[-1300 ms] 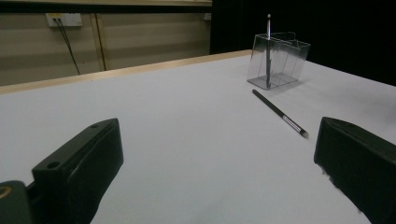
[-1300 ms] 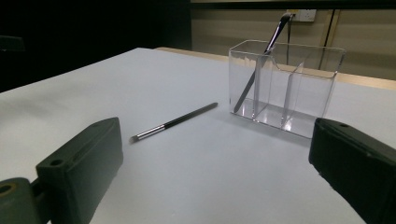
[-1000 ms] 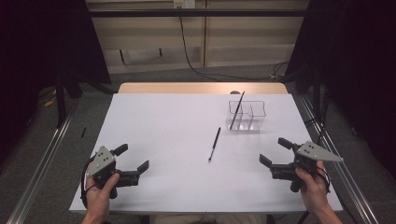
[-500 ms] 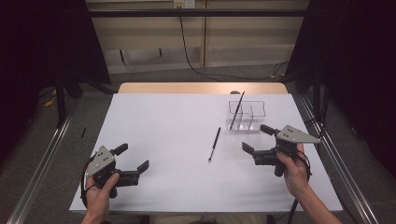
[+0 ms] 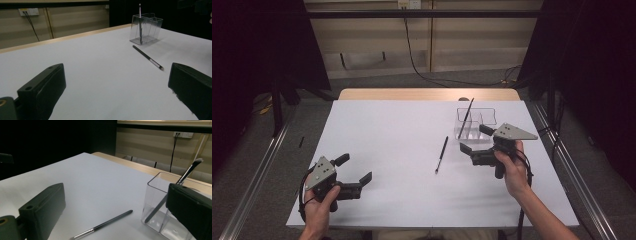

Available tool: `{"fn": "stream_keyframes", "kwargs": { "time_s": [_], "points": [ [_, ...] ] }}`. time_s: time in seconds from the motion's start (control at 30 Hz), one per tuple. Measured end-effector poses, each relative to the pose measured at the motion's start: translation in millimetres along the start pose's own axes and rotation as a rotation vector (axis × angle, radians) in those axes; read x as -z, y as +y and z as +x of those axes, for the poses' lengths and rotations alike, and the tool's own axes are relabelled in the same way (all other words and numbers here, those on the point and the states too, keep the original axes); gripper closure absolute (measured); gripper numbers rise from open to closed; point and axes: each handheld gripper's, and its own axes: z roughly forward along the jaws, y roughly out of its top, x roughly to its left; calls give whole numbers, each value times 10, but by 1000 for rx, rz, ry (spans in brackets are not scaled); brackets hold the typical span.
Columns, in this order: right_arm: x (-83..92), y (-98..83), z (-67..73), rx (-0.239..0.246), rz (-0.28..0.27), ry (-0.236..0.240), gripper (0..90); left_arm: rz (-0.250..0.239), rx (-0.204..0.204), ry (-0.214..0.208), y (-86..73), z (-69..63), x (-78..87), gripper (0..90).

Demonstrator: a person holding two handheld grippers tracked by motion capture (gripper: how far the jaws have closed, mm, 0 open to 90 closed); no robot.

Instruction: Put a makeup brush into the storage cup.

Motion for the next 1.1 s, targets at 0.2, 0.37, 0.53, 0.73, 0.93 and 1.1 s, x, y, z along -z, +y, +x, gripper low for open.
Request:
{"fn": "stream_keyframes", "kwargs": {
  "time_s": [0.2, 0.37, 0.53, 0.73, 0.93, 1.1],
  "points": [
    [-123, 61, 3, 15, 7, -1, 20, 3, 3, 1, 0, 18, -12, 14],
    [-224, 162, 5, 37, 3, -9, 8, 3, 2, -1, 0, 18, -12, 13],
    [-308, 296, -4, 41, -20, -9, 9, 4, 1, 1, -1, 18, -9, 13],
    [-431, 412, 2, 35, -16, -7, 9, 4, 1, -6, 12, -1, -35, 14],
    [-502, 409, 23, 50, 31, -1, 10, -2, 7, -5, 9, 9, -25, 13],
    [-483, 416, 5, 60, 117, -11, 15, -1, 8, -2, 9, 8, -26, 14]
  ]
}}
